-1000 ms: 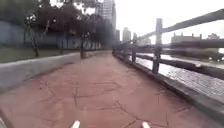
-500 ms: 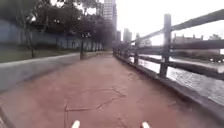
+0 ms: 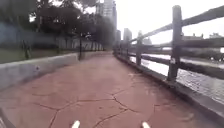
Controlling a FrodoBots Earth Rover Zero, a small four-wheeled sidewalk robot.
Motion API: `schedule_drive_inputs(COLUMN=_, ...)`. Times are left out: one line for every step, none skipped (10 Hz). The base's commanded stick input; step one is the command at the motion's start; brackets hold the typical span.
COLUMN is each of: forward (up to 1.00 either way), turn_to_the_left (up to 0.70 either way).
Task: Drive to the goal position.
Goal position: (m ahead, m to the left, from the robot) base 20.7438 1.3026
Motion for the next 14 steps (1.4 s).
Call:
schedule_drive_inputs(forward=0.70, turn_to_the_left=0.00)
schedule_drive_inputs(forward=0.70, turn_to_the_left=0.00)
schedule_drive_inputs(forward=0.70, turn_to_the_left=0.00)
schedule_drive_inputs(forward=0.70, turn_to_the_left=0.00)
schedule_drive_inputs(forward=0.70, turn_to_the_left=0.00)
schedule_drive_inputs(forward=0.70, turn_to_the_left=0.00)
schedule_drive_inputs(forward=0.70, turn_to_the_left=0.10)
schedule_drive_inputs(forward=0.70, turn_to_the_left=0.27)
schedule_drive_inputs(forward=0.70, turn_to_the_left=0.27)
schedule_drive_inputs(forward=0.70, turn_to_the_left=0.27)
schedule_drive_inputs(forward=0.70, turn_to_the_left=0.00)
schedule_drive_inputs(forward=0.70, turn_to_the_left=0.00)
schedule_drive_inputs(forward=0.70, turn_to_the_left=0.00)
schedule_drive_inputs(forward=0.70, turn_to_the_left=0.00)
